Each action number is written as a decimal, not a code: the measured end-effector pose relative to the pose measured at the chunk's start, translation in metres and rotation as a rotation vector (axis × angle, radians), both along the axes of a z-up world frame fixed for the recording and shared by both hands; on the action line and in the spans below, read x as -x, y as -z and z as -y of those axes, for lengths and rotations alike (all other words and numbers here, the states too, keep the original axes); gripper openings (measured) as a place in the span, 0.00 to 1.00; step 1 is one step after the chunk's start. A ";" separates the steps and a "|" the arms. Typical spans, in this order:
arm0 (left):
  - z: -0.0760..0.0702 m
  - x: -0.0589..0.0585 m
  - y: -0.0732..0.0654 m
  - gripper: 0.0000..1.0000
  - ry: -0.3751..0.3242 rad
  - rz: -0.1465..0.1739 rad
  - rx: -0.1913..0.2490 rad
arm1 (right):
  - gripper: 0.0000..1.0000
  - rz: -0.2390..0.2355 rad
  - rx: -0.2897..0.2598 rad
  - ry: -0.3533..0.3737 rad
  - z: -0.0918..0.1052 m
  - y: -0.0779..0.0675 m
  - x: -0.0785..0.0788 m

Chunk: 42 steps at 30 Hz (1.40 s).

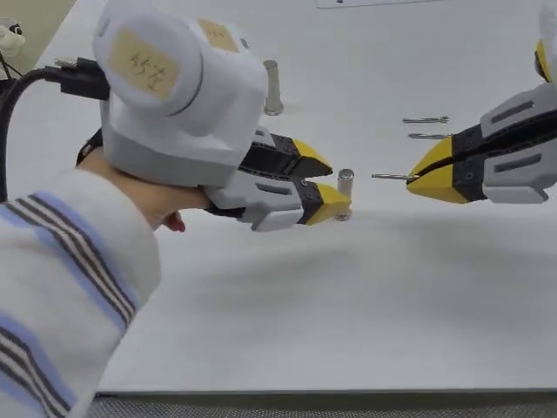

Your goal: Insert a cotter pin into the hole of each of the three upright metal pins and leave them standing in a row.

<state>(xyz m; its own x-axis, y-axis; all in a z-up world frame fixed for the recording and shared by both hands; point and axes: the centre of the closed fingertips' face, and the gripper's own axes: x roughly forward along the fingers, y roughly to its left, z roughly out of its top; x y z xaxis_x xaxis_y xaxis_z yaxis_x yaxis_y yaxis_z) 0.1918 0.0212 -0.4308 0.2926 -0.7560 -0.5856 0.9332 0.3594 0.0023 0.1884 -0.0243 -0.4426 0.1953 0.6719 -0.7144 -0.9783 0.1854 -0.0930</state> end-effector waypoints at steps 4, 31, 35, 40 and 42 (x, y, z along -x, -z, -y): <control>0.001 -0.007 0.002 0.16 -0.003 0.003 0.001 | 0.00 -0.019 0.019 -0.005 -0.002 0.006 -0.003; 0.010 -0.012 0.005 0.06 0.041 0.019 -0.025 | 0.00 -0.044 0.007 -0.053 -0.016 0.008 -0.006; 0.010 -0.011 0.005 0.05 0.039 0.010 -0.023 | 0.00 -0.039 0.003 -0.060 -0.022 0.008 -0.007; 0.011 -0.012 0.006 0.05 0.036 -0.009 -0.011 | 0.00 -0.053 -0.026 -0.070 -0.029 0.008 -0.005; 0.011 -0.012 0.007 0.05 0.036 -0.010 -0.011 | 0.00 -0.048 -0.033 -0.075 -0.032 0.008 -0.005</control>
<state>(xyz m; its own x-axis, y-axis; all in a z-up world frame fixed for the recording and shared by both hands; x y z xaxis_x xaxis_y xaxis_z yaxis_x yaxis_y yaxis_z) 0.2035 0.0098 -0.4373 0.2594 -0.7594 -0.5967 0.9455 0.3255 -0.0032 0.1937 0.0073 -0.4502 0.1099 0.7070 -0.6986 -0.9927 0.1137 -0.0411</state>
